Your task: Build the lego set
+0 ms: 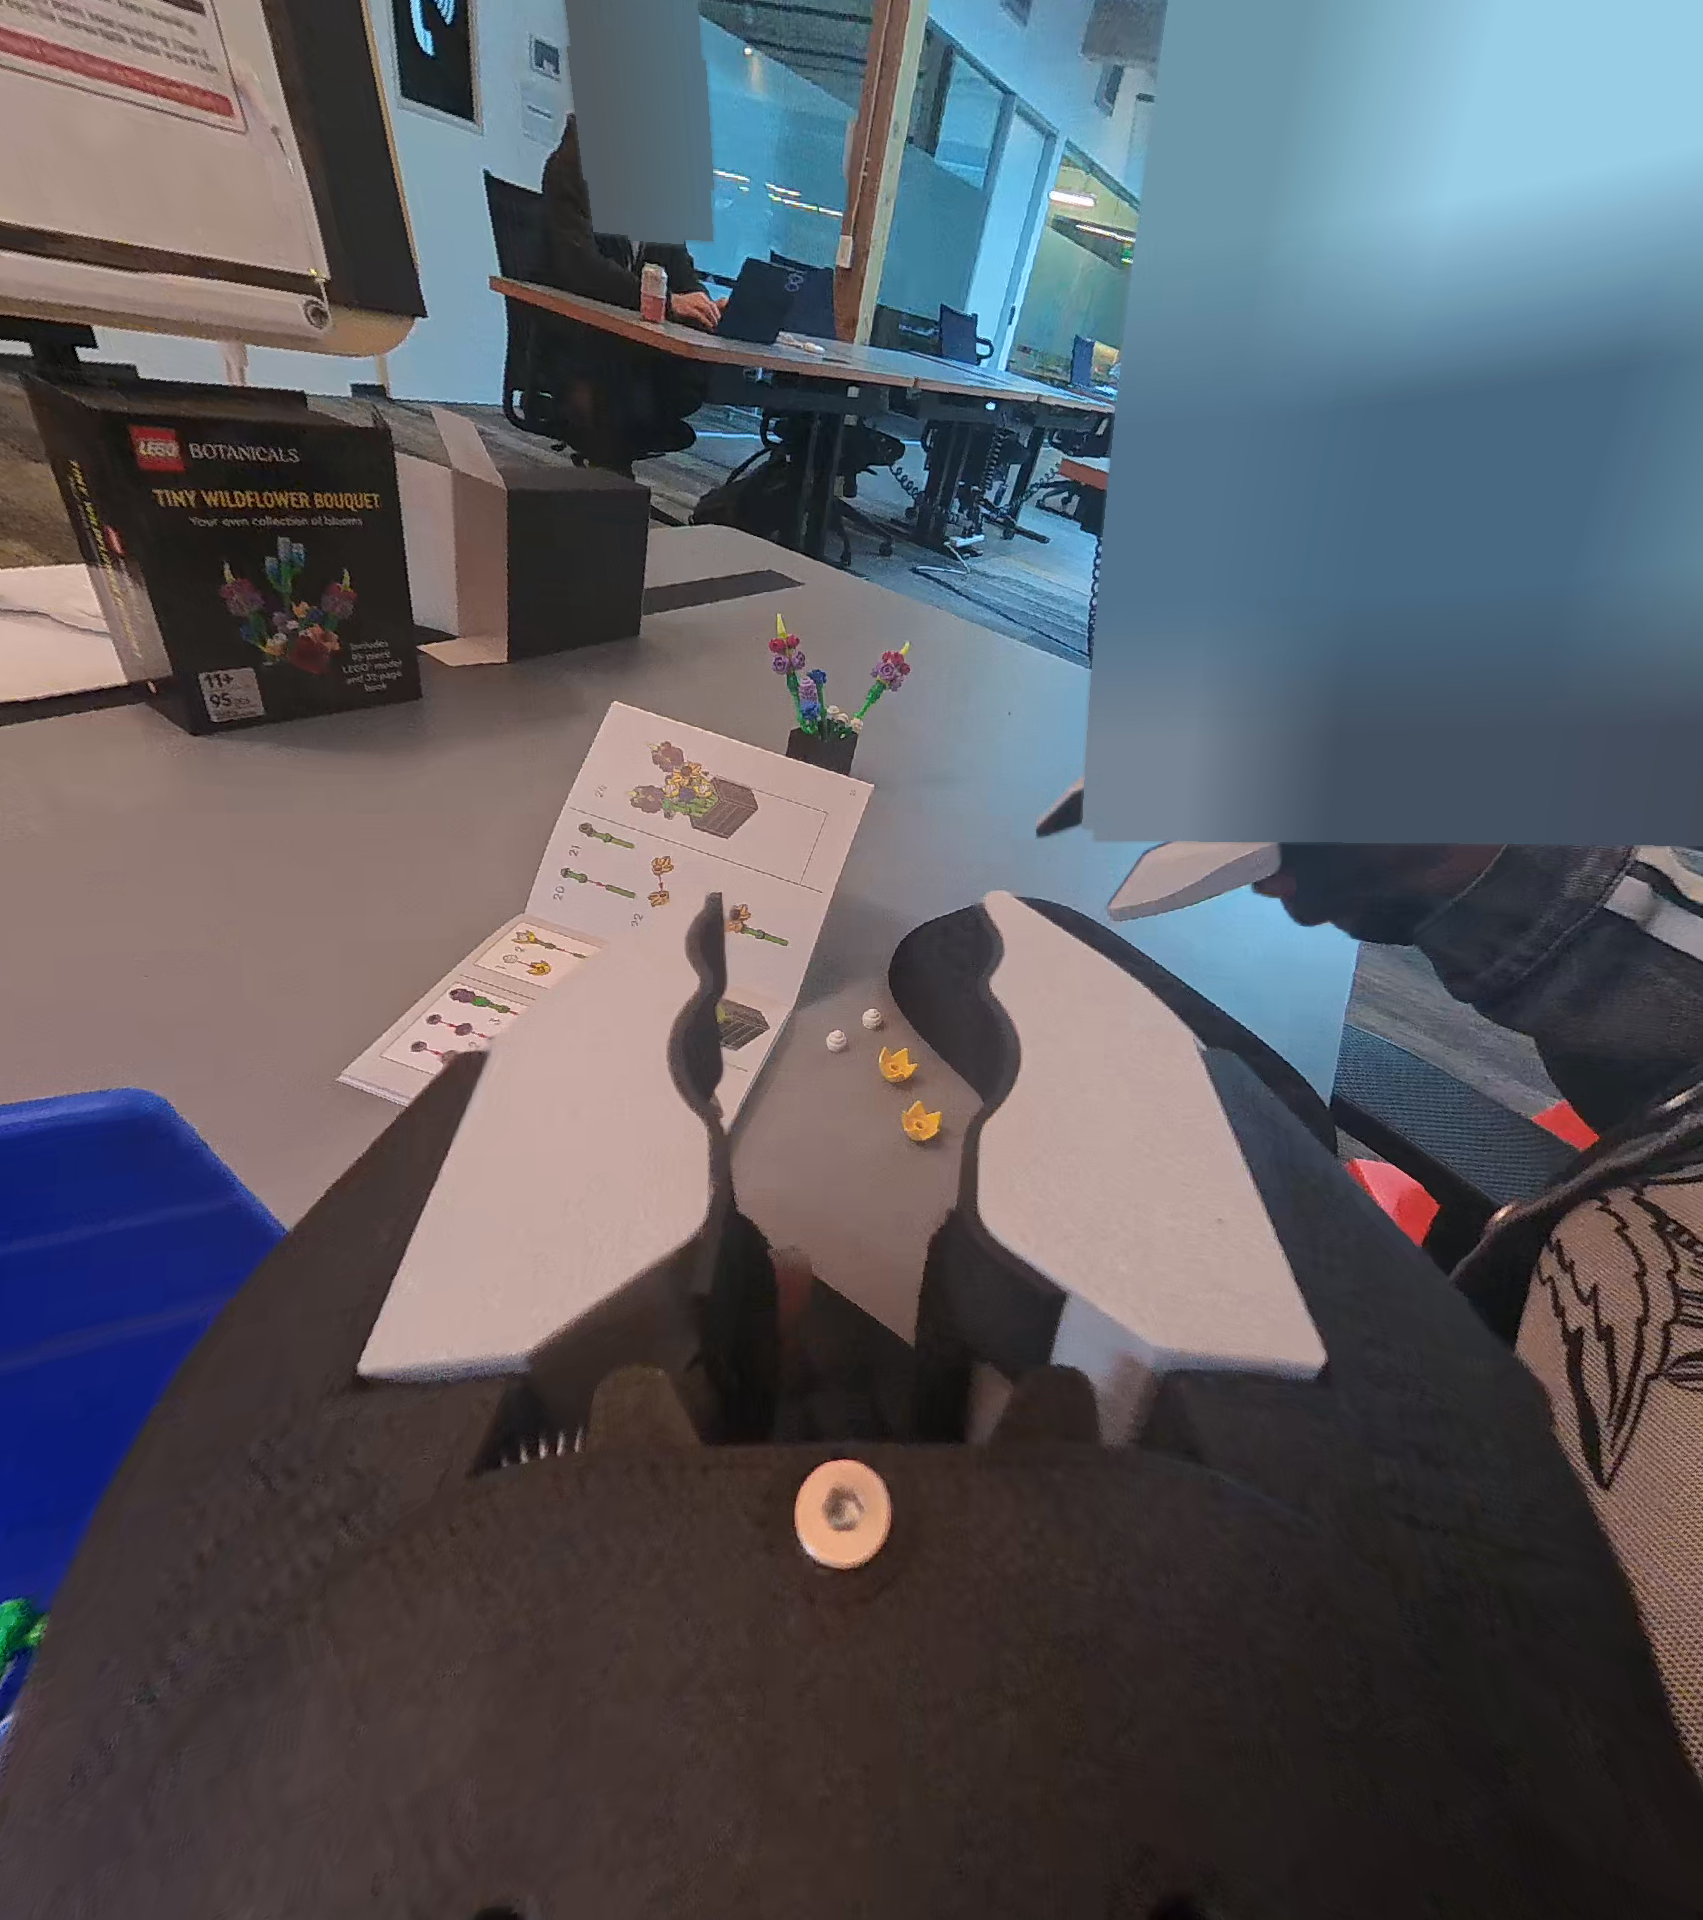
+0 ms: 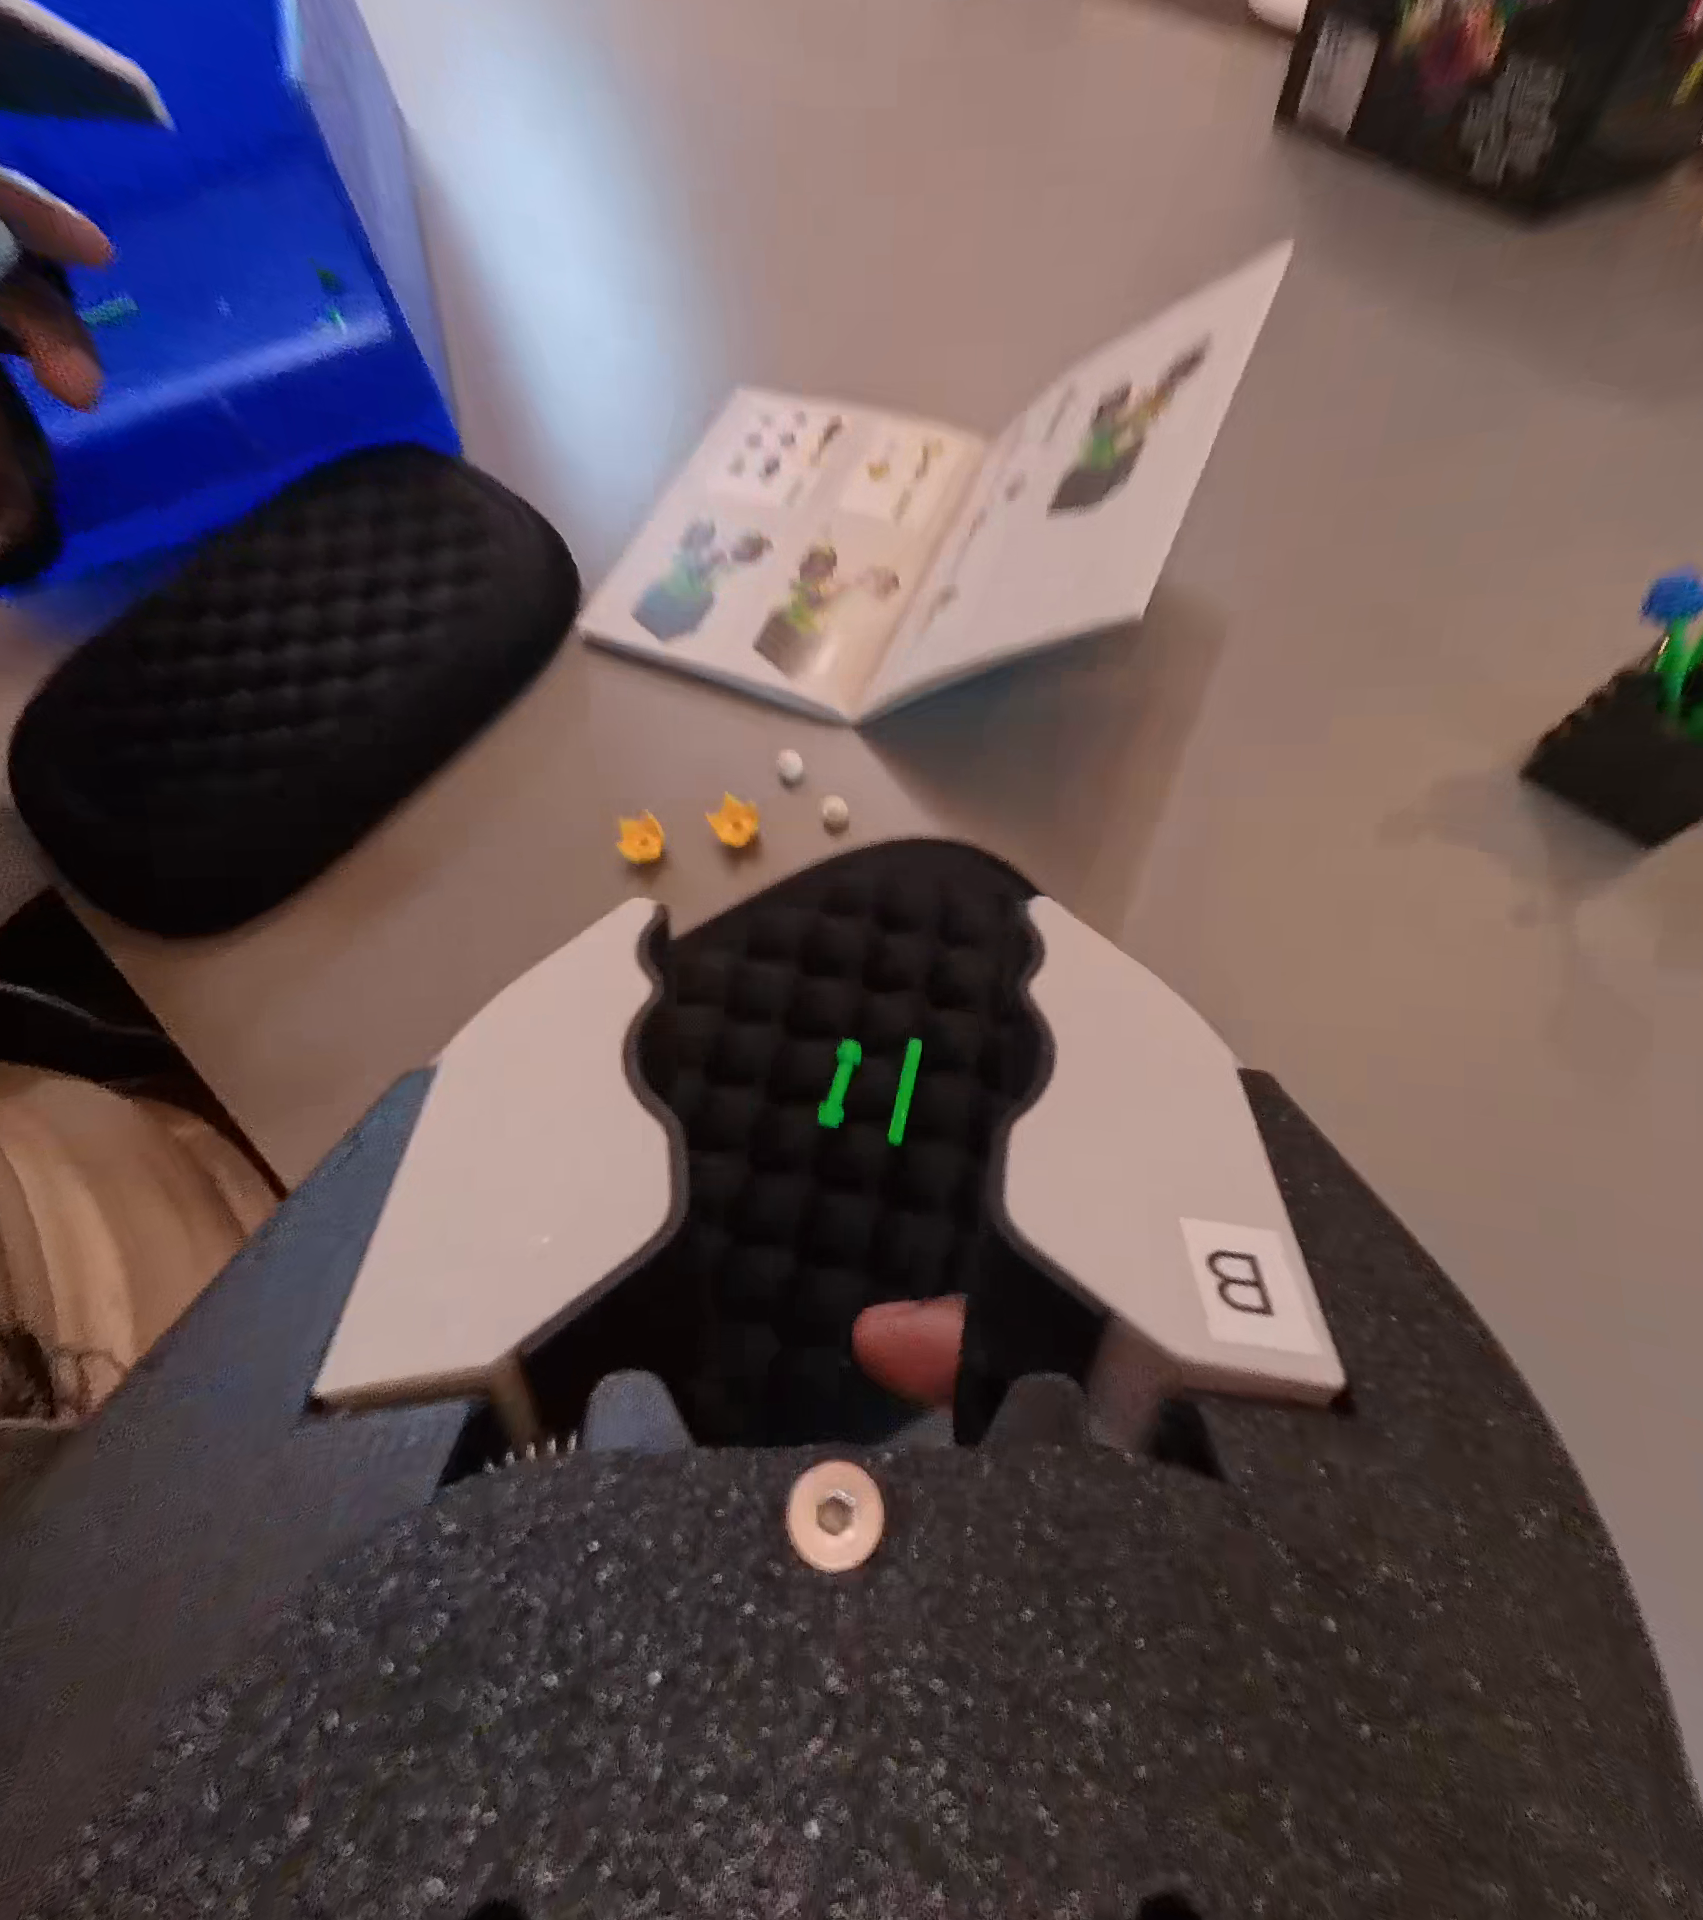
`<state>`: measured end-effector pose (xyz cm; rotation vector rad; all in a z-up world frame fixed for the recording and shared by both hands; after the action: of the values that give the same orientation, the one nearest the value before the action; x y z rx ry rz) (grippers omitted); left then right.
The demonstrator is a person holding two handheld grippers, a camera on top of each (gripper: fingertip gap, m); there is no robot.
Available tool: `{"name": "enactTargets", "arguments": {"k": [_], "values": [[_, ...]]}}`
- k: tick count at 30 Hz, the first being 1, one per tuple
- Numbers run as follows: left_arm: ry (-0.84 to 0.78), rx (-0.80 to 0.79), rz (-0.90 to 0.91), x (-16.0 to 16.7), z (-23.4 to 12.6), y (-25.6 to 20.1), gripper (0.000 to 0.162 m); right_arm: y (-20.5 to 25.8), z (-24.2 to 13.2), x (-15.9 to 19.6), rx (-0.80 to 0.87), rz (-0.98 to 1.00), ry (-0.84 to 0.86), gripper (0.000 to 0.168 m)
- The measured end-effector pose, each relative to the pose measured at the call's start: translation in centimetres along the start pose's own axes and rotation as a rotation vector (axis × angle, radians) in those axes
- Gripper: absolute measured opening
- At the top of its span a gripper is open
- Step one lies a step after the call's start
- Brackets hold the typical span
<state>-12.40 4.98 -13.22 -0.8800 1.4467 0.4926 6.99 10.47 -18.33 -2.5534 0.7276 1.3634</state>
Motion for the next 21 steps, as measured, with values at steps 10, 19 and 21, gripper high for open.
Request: {"name": "enactTargets", "arguments": {"k": [10,19,21], "values": [[0.065,-0.003,0.119,1.3,1.9,-0.8,0.121,-1.5,0.4,-4.7,0.003,0.007,-0.391,0.109],[0.11,0.14,-0.052,1.8,6.3,-0.1,0.128,-4.6,4.0,-8.8,-0.1,-0.043,-0.476,0.102],[0.097,0.124,-0.074,1.5,6.7,-0.2,0.123,-4.6,4.0,-9.3,-0.117,-0.04,-0.491,0.099]]}}
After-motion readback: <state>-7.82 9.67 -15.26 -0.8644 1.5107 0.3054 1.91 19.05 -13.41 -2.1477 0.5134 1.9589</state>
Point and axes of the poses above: each gripper's, where its closed fingertips meet, z out along the fingers, x out of its underside, y = z × x across the jaws, the point moved 3 cm from there along -z, back along the fingers, and after that the axes turned 1 degree about -z, right-handed, at the moved point
